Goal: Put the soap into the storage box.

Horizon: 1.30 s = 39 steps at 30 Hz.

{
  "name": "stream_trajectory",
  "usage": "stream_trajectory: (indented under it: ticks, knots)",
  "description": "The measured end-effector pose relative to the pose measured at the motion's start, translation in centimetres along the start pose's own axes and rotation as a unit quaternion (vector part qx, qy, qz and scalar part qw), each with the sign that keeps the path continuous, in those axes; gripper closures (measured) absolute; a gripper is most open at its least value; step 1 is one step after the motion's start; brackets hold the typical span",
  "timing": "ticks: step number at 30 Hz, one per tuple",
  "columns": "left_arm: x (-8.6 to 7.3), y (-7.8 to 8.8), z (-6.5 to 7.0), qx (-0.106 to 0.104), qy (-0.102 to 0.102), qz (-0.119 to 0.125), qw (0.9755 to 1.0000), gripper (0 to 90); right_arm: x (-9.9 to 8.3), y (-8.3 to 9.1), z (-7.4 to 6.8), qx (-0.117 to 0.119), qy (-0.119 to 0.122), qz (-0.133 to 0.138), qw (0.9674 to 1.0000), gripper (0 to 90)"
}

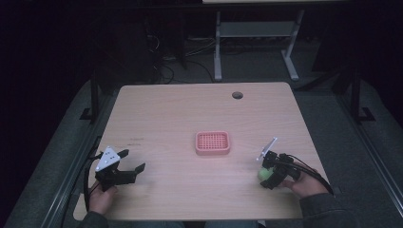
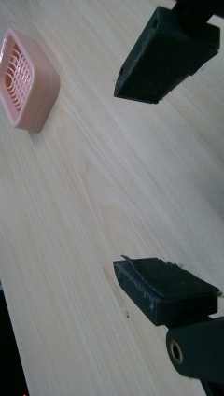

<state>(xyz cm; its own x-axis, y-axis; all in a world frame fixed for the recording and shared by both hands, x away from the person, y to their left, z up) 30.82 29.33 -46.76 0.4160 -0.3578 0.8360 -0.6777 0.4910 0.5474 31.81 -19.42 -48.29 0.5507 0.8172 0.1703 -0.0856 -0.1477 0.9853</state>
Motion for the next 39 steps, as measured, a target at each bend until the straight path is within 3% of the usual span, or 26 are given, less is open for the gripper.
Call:
stream_trajectory:
  ticks: [8, 16, 21, 39]
  knots:
    - [0.0, 0.1, -0.1, 0.002, 0.003, 0.000, 1.0000, 14.1, 0.0, 0.9, -0.1, -0.002, 0.006, 0.017, 0.9998, 25.7]
    - [0.0, 0.1, -0.1, 0.003, 0.004, 0.000, 1.0000, 14.1, 0.2, 1.5, -0.1, -0.011, 0.013, 0.015, 0.9997, 25.9]
    - [0.0, 0.2, -0.1, 0.004, 0.004, 0.002, 1.0000, 14.1, 0.7, 1.8, -0.1, -0.008, 0.015, 0.031, 0.9994, 25.9]
    - [0.1, 0.3, -0.2, 0.006, 0.005, 0.003, 1.0000, 14.1, 2.3, 2.9, -0.2, -0.001, 0.021, 0.048, 0.9986, 26.0]
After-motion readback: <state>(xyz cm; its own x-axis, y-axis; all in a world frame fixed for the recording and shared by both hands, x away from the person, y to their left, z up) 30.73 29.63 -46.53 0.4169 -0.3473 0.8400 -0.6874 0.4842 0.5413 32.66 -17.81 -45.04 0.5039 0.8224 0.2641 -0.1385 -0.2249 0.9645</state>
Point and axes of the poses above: each handheld gripper's, and its own axes: y roughly backward along the jaws, x roughly out of its top, z roughly to its right, the point moved 4 cm from there along -y, roughly forward along the jaws, and after that the axes turned 4 degrees about -z, right-handed, at the moved point
